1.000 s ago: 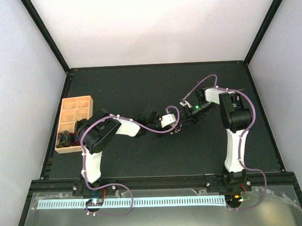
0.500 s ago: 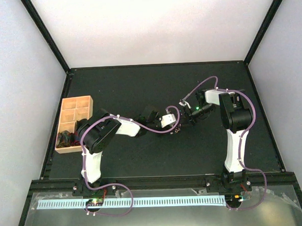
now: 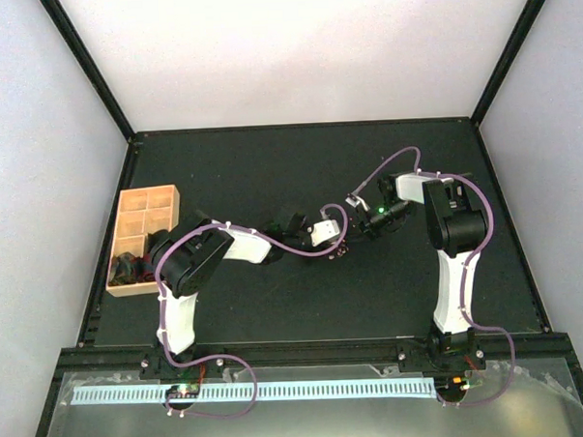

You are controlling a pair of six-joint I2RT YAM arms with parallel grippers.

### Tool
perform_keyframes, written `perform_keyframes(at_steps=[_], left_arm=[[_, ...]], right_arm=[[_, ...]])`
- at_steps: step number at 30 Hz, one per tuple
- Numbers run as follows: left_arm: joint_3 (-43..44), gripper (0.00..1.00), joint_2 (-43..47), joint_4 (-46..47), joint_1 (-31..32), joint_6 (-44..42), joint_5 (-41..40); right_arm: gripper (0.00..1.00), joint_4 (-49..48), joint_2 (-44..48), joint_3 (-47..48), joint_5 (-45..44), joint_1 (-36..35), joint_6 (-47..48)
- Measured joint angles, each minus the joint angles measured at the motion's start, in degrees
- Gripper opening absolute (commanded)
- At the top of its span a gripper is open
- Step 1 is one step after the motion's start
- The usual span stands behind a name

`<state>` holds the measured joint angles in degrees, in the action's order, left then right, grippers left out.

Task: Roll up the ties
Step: Adjust the tie at the center of the board.

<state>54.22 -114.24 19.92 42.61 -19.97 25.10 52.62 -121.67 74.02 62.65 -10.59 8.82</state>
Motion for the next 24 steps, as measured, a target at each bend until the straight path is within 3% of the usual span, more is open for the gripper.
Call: perform_keyframes(at_steps=[3,5,6,8,10,11,16,19,20,24], left_arm=[[0.1,0.38,0.0,-0.2,0.0,0.0,0.0],[0.1,0.38,0.0,-0.3,0.0,0.0,0.0],[0.2,0.38,0.0,-0.4,0.0,0.0,0.0],[0.3,0.38,0.0,-0.6,0.0,0.0,0.0],[0.3,0.38,0.0,-0.7,0.0,0.0,0.0],[0.3,0.38,0.0,-0.7,0.0,0.0,0.0],[0.3,0.38,0.0,-0.7,0.0,0.0,0.0],[0.4,0.41,0.0,-0.8,0.0,0.0,0.0],[0.4,0.43,0.0,-0.9,0.0,0.0,0.0],[0.4,0.7,0.0,-1.1,0.0,-0.1,-0.2]], right_arm=[[0.27,-0.5,0.1,-0.2,-1.1,0.0,0.2],[0.27,-0.7,0.2,-0.2,-1.5,0.0,0.2],[0.31,-0.8,0.4,-0.3,-1.7,0.0,0.2],[0.48,-0.7,0.6,-0.3,-2.2,0.0,0.4],[0.51,-0.5,0.7,-0.3,-2.6,0.1,1.2],[0.49,-0.4,0.7,-0.3,-2.9,0.3,1.7],[0.14,0.7,0.7,-0.4,-2.9,0.7,3.8],[0.03,0.4,0.8,-0.3,-2.5,0.7,4.2],[0.02,0.3,0.9,-0.3,-2.4,0.7,3.9],[0.02,0.2,1.0,-0.3,-2.3,0.7,3.1]])
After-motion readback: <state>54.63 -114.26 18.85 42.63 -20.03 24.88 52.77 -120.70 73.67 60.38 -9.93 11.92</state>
